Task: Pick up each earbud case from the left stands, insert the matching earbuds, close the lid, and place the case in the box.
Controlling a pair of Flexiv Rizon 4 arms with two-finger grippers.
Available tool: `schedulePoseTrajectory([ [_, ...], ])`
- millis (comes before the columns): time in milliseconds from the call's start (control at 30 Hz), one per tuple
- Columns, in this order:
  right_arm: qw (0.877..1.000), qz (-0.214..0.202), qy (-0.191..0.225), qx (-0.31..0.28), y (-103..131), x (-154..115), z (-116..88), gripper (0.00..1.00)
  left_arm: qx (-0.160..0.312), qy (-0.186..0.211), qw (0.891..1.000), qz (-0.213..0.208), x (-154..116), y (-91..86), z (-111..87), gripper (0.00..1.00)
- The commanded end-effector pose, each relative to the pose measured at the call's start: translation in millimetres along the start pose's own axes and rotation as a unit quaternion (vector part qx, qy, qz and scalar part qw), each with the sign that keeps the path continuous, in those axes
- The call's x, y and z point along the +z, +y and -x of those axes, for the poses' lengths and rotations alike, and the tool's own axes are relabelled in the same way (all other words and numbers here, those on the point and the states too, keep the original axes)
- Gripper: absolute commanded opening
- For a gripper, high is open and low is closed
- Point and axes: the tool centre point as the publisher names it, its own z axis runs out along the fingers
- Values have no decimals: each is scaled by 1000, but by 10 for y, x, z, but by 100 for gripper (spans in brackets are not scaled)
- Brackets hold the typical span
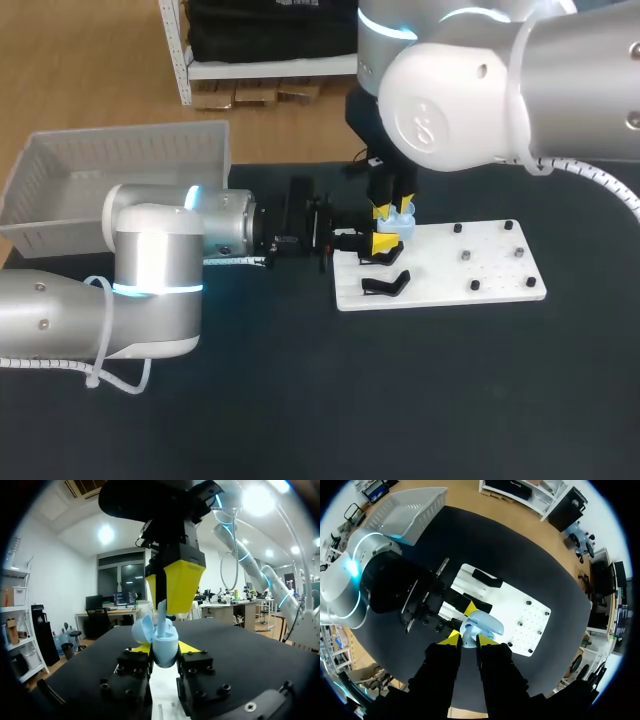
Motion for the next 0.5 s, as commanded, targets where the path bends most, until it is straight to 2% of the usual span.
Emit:
schedulePoseTrajectory([
  [33,1000,-2,0,0,10,1,2,0,2,-2,1000,3,4,-12,-13,0],
  [500,1000,-2,3,-1,15,24,21,0,2,-2,1000,3,4,-12,-13,0],
])
